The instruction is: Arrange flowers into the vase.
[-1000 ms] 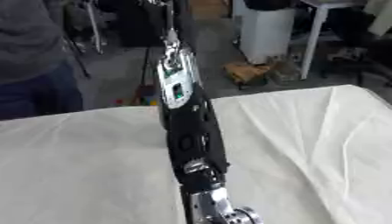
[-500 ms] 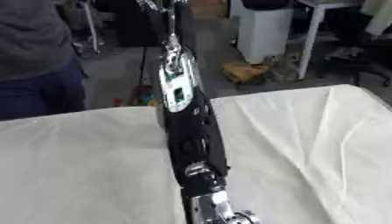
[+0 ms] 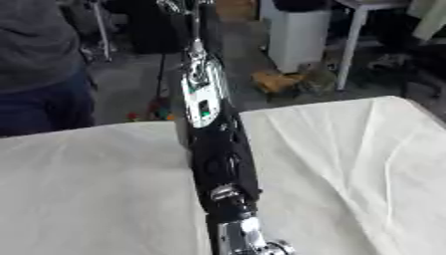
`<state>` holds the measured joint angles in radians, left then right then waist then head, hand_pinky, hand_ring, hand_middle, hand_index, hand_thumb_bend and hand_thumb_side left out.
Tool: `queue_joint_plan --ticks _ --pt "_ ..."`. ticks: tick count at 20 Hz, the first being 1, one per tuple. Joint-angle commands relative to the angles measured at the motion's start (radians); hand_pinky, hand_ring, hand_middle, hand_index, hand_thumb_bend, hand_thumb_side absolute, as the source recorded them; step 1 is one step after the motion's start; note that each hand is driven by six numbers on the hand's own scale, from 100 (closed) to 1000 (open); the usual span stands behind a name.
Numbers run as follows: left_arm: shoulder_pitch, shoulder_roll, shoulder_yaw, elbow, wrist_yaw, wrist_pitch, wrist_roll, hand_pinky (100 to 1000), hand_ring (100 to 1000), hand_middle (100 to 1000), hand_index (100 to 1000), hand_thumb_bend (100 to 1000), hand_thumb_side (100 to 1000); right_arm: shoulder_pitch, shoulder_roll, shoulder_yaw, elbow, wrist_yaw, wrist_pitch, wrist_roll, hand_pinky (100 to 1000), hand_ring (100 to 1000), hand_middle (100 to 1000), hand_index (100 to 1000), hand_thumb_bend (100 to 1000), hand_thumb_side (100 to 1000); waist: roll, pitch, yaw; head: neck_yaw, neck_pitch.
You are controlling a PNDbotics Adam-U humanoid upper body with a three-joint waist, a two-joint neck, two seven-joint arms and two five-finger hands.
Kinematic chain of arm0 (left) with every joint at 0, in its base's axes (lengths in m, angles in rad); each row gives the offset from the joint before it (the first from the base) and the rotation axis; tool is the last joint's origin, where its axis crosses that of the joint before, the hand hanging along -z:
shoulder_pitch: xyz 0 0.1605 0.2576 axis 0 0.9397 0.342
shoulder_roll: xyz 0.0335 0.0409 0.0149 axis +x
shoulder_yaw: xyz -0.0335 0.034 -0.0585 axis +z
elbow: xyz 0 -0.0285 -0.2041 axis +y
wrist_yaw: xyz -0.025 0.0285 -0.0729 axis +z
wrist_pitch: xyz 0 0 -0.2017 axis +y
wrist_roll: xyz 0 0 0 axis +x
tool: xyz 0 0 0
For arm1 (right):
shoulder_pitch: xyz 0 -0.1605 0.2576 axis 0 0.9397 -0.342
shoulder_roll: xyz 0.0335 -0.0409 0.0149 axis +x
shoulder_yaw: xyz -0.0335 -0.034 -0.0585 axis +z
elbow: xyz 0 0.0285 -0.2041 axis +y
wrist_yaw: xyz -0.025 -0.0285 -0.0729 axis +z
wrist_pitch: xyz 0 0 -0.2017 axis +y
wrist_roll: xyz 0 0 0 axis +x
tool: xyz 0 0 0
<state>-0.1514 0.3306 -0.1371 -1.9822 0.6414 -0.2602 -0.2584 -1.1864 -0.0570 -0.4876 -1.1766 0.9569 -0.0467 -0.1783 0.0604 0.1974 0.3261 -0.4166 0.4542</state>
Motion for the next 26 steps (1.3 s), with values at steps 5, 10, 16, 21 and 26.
queue_joint_plan --ticks 5,10,16,21,26 --pt "-0.008 0.006 0.005 -0.018 -0.002 0.001 -0.001 623 531 440 692 735 728 -0.015 -0.018 -0.004 -0.011 -0.009 0.006 0.017 100 194 100 259 100 1000 0.003 -0.014 -0.001 -0.004 -0.012" --pt "-0.007 0.006 0.005 -0.018 -0.003 0.002 -0.001 623 530 440 692 737 728 -0.013 -0.019 -0.006 -0.008 -0.011 0.011 0.029 100 243 134 300 100 1000 0.003 -0.013 -0.002 -0.006 -0.012" --pt "-0.006 0.004 0.005 -0.018 -0.006 0.003 -0.001 624 530 439 692 735 729 -0.010 -0.021 -0.007 -0.004 -0.015 0.016 0.053 100 364 245 369 100 1000 0.002 -0.011 -0.003 -0.006 -0.012" --pt "-0.005 0.004 0.006 -0.018 -0.008 0.003 -0.002 624 530 439 692 735 730 -0.008 -0.022 -0.008 -0.002 -0.010 0.024 0.065 181 440 307 404 100 1000 0.002 -0.010 -0.003 -0.007 -0.013" --pt "-0.006 0.004 0.005 -0.018 -0.008 0.003 -0.003 624 530 439 692 735 730 -0.007 -0.022 -0.009 -0.002 -0.004 0.030 0.069 354 522 365 439 100 1000 0.002 -0.010 -0.004 -0.009 -0.013"
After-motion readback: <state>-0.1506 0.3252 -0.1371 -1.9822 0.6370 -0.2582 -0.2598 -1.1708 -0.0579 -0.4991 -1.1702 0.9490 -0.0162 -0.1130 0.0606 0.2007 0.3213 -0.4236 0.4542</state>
